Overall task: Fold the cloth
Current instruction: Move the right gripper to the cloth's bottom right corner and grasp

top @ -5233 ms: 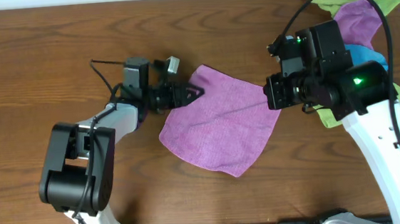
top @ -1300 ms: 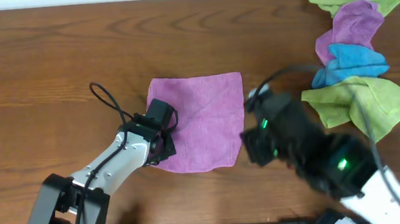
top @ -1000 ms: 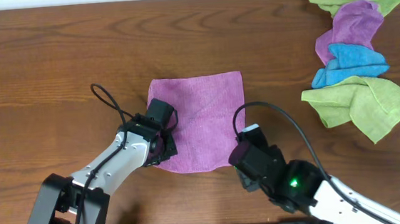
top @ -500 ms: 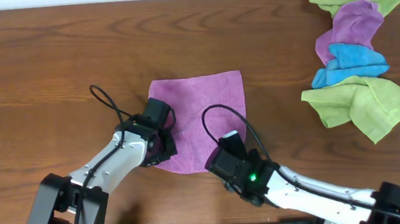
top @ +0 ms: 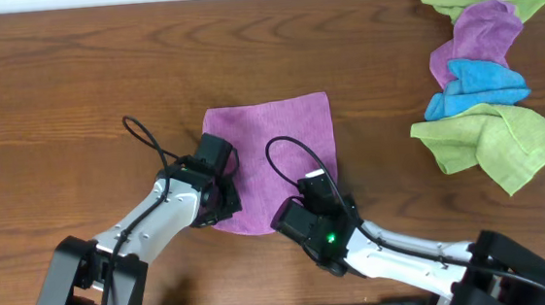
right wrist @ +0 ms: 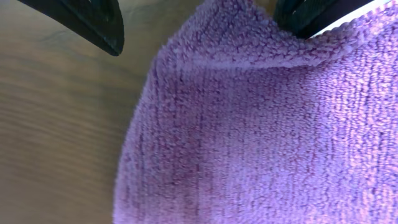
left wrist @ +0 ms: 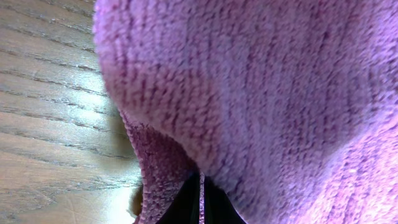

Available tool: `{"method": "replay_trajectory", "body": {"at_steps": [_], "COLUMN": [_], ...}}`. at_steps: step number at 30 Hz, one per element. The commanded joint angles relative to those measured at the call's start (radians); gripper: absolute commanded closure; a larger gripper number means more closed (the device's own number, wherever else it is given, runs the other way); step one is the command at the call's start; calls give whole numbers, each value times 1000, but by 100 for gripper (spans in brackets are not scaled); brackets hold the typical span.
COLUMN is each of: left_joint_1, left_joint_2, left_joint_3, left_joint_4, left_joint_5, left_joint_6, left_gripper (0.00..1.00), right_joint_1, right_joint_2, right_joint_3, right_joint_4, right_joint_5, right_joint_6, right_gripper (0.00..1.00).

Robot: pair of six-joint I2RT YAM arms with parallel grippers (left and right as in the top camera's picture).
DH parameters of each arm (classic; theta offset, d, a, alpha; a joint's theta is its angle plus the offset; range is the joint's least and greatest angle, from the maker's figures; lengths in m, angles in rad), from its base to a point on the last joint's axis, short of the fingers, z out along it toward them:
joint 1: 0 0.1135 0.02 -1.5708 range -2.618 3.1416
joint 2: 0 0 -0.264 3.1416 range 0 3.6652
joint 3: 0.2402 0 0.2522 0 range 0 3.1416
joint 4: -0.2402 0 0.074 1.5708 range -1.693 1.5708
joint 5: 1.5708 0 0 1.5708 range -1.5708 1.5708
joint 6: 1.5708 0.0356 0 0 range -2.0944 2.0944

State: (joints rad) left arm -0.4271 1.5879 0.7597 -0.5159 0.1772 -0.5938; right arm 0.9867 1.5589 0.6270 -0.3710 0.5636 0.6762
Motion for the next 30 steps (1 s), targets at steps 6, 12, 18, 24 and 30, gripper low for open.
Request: {"method": "replay_trajectory", "body": {"at_steps": [6, 12, 18, 24, 30], "left_joint_1": [3, 3, 3, 3, 3], "left_joint_2": [15, 15, 15, 15, 15], "left_joint_3": [-19, -19, -19, -19, -19], "left_joint_4": [-7, -7, -7, -7, -8], "left_joint_5": [0, 0, 0, 0, 0], "left_joint_6": [26, 26, 26, 26, 26], "left_gripper": [94, 94, 94, 94, 94], "right_joint_1": [-153, -233, -240, -242, -279], "right_joint_2": [25, 23, 23, 23, 23], "right_joint_3": [6, 61, 166, 269, 322], "right_joint_4": [-70, -97, -194, -344, -442], "right_joint_5": [69, 91, 203, 298, 339], "right_joint_6": [27, 26, 15, 16, 38], "right_gripper": [23, 23, 22, 21, 20]}}
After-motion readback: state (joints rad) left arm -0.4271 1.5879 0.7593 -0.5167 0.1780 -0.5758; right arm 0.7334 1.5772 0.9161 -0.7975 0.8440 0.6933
